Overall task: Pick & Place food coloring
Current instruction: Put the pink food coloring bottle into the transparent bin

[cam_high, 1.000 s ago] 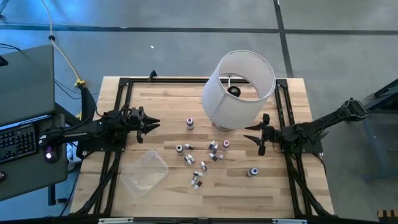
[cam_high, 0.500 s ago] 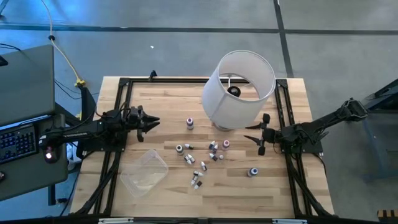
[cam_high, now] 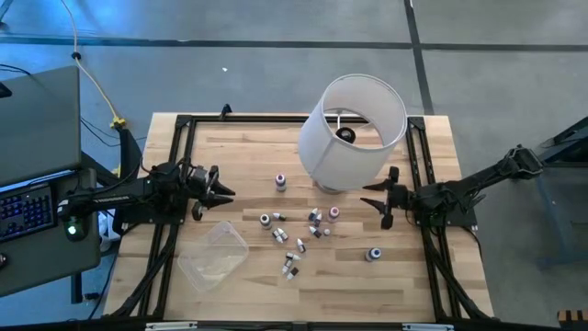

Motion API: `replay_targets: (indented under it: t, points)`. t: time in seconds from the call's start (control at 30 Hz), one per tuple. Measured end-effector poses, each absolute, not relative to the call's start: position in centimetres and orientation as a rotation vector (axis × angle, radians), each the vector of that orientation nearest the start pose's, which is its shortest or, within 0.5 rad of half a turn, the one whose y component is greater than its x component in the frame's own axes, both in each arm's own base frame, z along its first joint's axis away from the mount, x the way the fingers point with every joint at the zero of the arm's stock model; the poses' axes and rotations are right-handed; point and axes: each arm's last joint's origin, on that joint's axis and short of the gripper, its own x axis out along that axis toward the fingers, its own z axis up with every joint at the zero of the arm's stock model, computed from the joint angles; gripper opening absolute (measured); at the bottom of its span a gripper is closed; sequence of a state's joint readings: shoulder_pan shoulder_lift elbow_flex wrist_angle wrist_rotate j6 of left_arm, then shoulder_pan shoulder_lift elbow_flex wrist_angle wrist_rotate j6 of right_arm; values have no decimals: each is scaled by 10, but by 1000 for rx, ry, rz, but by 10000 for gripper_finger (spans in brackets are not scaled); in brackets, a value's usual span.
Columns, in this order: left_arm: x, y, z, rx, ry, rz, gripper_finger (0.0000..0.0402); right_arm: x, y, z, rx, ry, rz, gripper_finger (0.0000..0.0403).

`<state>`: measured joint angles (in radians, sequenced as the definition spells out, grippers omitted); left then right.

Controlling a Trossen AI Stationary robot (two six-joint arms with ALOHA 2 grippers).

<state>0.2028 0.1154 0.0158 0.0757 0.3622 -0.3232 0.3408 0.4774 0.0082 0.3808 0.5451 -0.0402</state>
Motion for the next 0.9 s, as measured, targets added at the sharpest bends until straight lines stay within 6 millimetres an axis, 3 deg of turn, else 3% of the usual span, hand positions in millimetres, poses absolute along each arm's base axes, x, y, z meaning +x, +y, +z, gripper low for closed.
replay_targets:
  t: [0.13, 0.27, 0.47, 0.7, 0.9]
  points:
    - [102, 11, 167, -327, 49, -154, 111, 122, 28, 160, -36, 76, -160, 165]
    - [102, 11, 167, -326, 48, -150, 111, 122, 30, 161, 118, 57, -96, 165]
    - [102, 11, 167, -326, 50, -149, 111, 122, 29, 170, 336, -42, -138, 165]
    - [103, 12, 167, -323, 44, -97, 111, 121, 25, 170, 265, -60, -271, 165]
    - [103, 15, 172, -205, -26, 3, 111, 126, 30, 163, 299, 7, -166, 160]
